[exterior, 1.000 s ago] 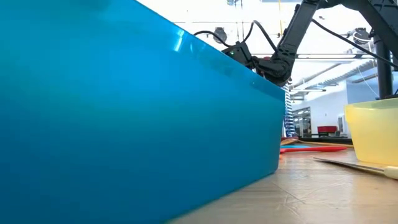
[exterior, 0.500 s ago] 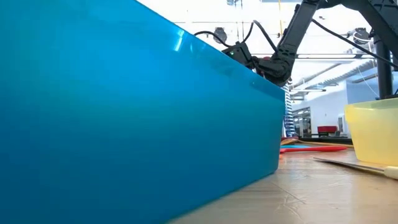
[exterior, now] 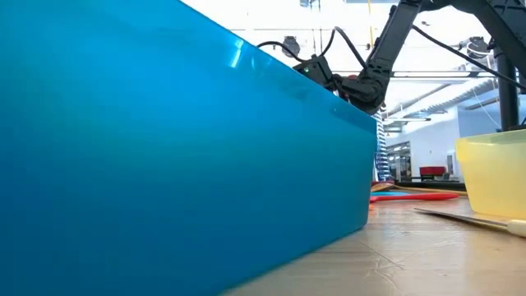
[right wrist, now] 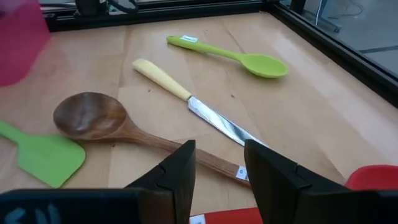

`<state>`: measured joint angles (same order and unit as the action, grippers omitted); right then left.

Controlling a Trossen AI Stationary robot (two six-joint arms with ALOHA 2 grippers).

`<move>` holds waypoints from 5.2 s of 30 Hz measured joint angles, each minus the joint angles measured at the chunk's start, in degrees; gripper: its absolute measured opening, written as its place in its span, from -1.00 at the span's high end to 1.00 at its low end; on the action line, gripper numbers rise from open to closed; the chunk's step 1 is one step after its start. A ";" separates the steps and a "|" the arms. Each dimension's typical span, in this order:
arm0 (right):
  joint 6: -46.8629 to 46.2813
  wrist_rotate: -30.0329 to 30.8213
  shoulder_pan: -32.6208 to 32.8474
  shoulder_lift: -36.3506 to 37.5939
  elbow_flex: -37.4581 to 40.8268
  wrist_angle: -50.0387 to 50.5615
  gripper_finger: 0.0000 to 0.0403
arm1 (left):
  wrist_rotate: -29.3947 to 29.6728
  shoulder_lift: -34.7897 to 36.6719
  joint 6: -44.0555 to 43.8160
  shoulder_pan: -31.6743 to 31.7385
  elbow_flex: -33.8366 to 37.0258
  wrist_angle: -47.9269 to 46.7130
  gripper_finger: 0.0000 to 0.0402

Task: Pick & Place Kitchen Items
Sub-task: Put the pink spatula into the pink bin, then put the green serving spoon into blue bin

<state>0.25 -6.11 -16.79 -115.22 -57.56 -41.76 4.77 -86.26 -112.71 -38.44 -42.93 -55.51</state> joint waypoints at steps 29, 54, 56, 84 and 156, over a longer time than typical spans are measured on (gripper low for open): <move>2.34 0.02 2.66 0.00 0.00 -0.02 0.36 | 6.69 14.21 16.09 3.06 -8.12 -4.92 0.40; 3.59 6.23 8.51 0.02 0.02 -0.68 0.08 | 29.09 21.73 79.60 42.45 -10.15 -4.07 0.22; 3.48 6.22 8.77 0.02 0.02 -0.69 0.02 | 26.66 21.74 84.40 47.09 -10.15 -3.57 0.18; -1.57 6.08 9.80 0.02 0.02 0.00 -0.03 | -0.01 21.75 106.82 78.09 19.59 42.77 0.11; 0.74 19.51 11.29 20.41 0.42 26.60 0.03 | 20.99 -0.10 77.59 5.86 3.14 81.53 0.80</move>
<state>0.99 13.40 -5.50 -94.80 -57.14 -15.16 25.76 -86.36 -35.12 -32.57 -39.78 26.02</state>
